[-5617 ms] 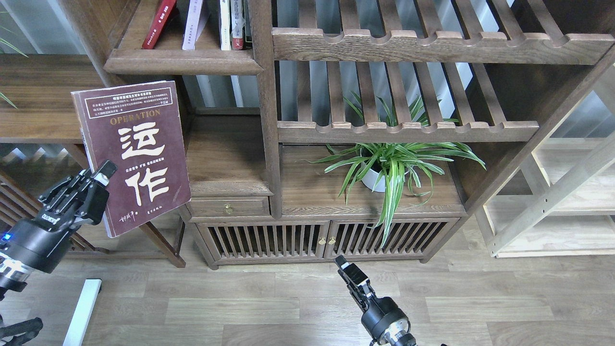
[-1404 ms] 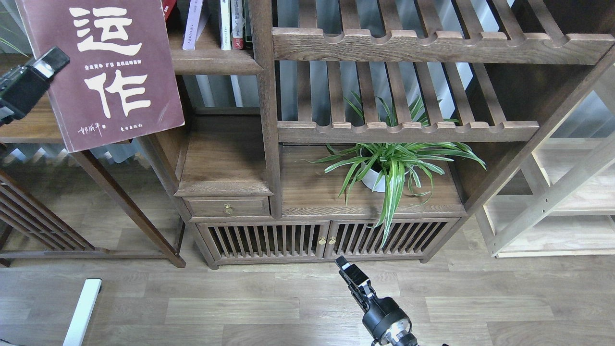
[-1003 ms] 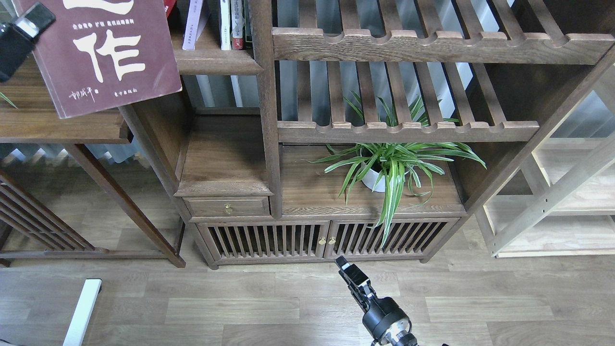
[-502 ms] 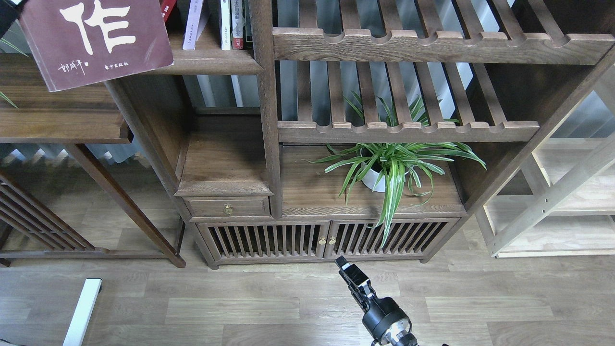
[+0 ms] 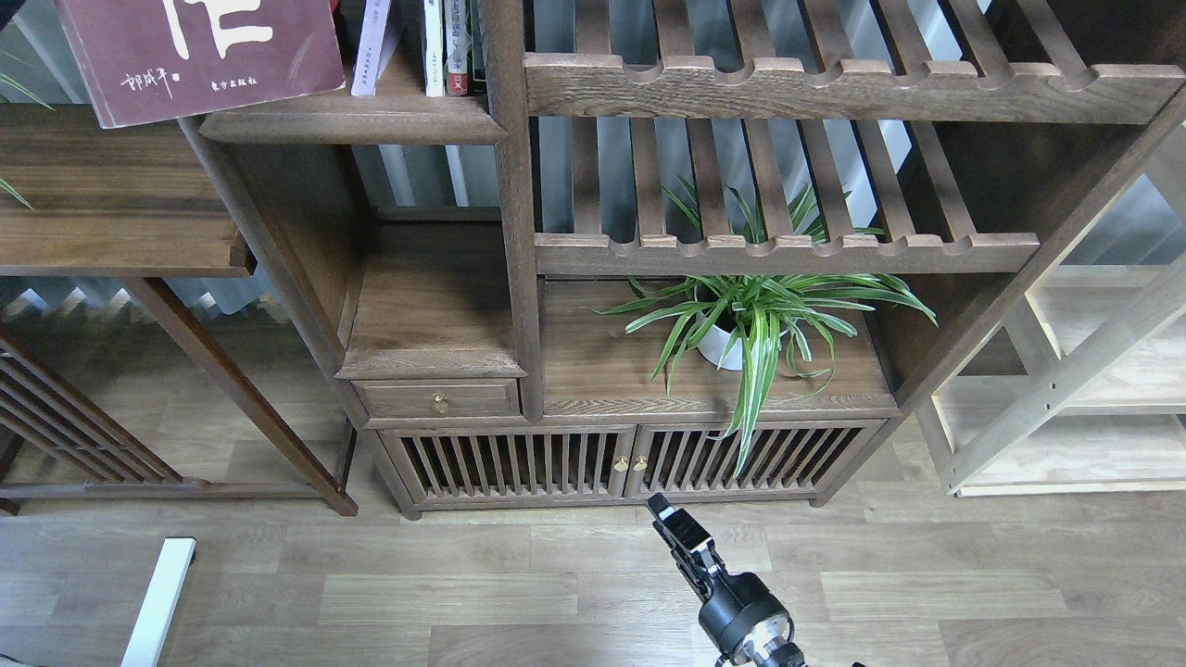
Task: Organize books on shelf
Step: 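Push the red book down into the upper shelf beside the other books, then press the red book farther into the shelf slot with the left gripper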
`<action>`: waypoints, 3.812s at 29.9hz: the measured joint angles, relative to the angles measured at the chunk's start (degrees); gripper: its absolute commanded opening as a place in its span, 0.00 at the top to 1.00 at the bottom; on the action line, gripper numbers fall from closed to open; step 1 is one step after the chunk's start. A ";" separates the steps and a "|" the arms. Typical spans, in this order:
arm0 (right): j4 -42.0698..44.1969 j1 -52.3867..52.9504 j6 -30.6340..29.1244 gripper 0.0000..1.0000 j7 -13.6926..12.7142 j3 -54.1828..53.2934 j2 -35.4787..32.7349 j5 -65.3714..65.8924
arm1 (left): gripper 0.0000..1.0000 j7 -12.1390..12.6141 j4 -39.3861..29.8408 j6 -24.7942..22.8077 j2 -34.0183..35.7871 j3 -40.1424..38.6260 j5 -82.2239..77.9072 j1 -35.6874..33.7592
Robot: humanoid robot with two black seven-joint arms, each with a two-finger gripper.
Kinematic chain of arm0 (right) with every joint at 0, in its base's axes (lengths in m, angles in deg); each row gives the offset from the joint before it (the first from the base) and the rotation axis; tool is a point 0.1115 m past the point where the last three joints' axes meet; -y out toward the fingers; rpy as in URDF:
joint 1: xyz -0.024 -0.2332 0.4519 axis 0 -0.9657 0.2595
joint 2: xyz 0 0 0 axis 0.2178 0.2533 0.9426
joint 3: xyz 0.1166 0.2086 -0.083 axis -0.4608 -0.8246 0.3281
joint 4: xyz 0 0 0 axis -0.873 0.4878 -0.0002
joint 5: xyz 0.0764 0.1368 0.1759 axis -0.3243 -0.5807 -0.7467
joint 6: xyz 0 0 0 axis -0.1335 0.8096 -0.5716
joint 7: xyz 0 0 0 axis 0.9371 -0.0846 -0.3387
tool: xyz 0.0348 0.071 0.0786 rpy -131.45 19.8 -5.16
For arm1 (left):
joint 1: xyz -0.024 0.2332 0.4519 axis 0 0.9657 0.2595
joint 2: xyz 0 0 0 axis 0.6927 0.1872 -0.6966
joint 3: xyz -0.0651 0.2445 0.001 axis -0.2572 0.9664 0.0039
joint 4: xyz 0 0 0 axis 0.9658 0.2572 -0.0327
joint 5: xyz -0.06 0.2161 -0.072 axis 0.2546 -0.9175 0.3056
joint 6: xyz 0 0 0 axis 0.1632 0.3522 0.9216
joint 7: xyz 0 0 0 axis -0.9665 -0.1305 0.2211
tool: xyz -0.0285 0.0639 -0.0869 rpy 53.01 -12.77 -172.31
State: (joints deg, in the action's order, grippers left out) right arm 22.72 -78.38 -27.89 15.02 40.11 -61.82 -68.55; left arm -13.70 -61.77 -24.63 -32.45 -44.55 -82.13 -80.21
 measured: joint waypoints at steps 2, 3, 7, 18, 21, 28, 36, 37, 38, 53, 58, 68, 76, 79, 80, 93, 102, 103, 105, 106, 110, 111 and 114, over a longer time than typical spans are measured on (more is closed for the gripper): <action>0.00 0.00 0.00 0.52 0.00 0.00 0.00 0.00 | 0.97 0.06 0.00 0.00 -0.05 0.06 -0.39 -0.20; 0.00 0.00 0.00 0.52 0.00 0.00 0.00 0.00 | 0.97 0.08 0.00 0.00 -0.05 0.07 -0.92 -0.35; -0.02 0.00 0.00 0.52 0.00 0.00 0.00 0.00 | 0.97 0.34 0.02 0.00 -0.05 0.07 -3.13 -0.87; -0.09 -0.04 0.00 0.52 0.00 0.00 0.00 0.00 | 0.97 2.01 0.11 0.00 -0.05 0.43 -6.01 -3.26; -0.09 -0.09 0.00 0.52 0.00 0.00 -0.01 0.00 | 0.97 2.03 0.42 0.00 -0.10 0.72 -6.73 -3.83; -0.25 -0.08 0.00 0.52 0.00 0.00 -0.01 0.00 | 0.97 2.03 0.96 0.00 -0.18 0.97 -9.25 -5.09; -0.35 -0.08 0.00 0.52 0.00 0.00 0.00 0.00 | 0.97 2.03 2.88 0.00 -0.57 1.70 -11.56 -6.90; -0.35 -0.08 0.00 0.52 0.00 0.00 0.00 0.00 | 0.97 2.03 3.27 0.00 -0.60 1.72 -11.90 -7.18; -0.35 -0.08 0.00 0.52 0.00 0.00 0.00 0.00 | 0.97 2.03 3.66 0.00 -0.61 1.74 -12.20 -7.44; -0.44 -0.11 0.00 0.52 0.00 0.00 0.00 0.70 | 0.97 1.76 8.29 0.00 -2.05 4.07 -13.79 -10.03; -0.56 -0.35 0.00 0.52 0.00 0.00 0.00 1.09 | 0.97 1.60 10.35 0.00 -2.27 6.95 -14.12 -13.20; -0.78 -0.86 0.00 0.52 0.00 0.00 0.00 1.23 | 0.97 1.40 12.11 0.00 -2.64 10.78 -14.34 -16.37; -0.79 -0.96 0.00 0.52 0.00 0.00 0.00 1.23 | 0.97 1.38 13.07 0.00 -2.65 11.05 -15.34 -16.93; -0.91 -0.97 0.00 0.52 0.00 0.00 0.00 1.23 | 0.97 1.37 13.50 0.00 -2.57 11.05 -15.47 -17.50; -1.02 -0.97 0.00 0.52 0.00 0.00 0.00 1.23 | 0.97 1.34 13.62 0.00 -2.49 11.05 -15.47 -17.73; -1.44 -0.97 0.00 0.52 0.00 0.00 0.00 1.23 | 0.98 1.38 13.83 0.00 -0.38 11.04 -15.42 -18.41; -1.92 -1.04 0.00 0.52 0.00 0.00 0.00 1.23 | 0.98 1.41 13.86 0.00 0.14 10.97 -15.56 -18.29; -2.00 -1.14 0.00 0.52 0.00 0.00 0.00 1.23 | 0.98 1.41 13.90 0.00 0.14 10.97 -15.81 -18.27; -2.18 -1.35 0.00 0.52 0.00 0.00 0.00 1.23 | 0.98 1.41 14.01 0.00 -0.14 10.97 -16.43 -18.26; -2.25 -1.46 0.00 0.52 0.00 0.00 0.00 1.24 | 0.98 1.41 14.06 0.00 -0.42 10.97 -16.81 -18.26; -2.70 -1.78 0.00 0.52 0.00 0.00 0.00 1.64 | 0.98 1.41 15.27 0.00 -1.69 11.09 -17.93 -18.73; -2.86 -1.87 0.00 0.52 0.00 0.00 0.00 1.74 | 0.98 1.41 15.77 0.00 -2.00 11.19 -18.02 -19.12; -3.22 -2.22 0.00 0.52 0.00 0.00 0.00 1.97 | 0.98 1.41 17.97 0.00 -2.39 12.26 -18.13 -21.11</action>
State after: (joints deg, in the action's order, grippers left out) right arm 19.50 -80.61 -27.89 15.02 40.11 -61.82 -66.58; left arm -12.29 -43.80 -24.63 -34.84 -32.29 -100.26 -101.32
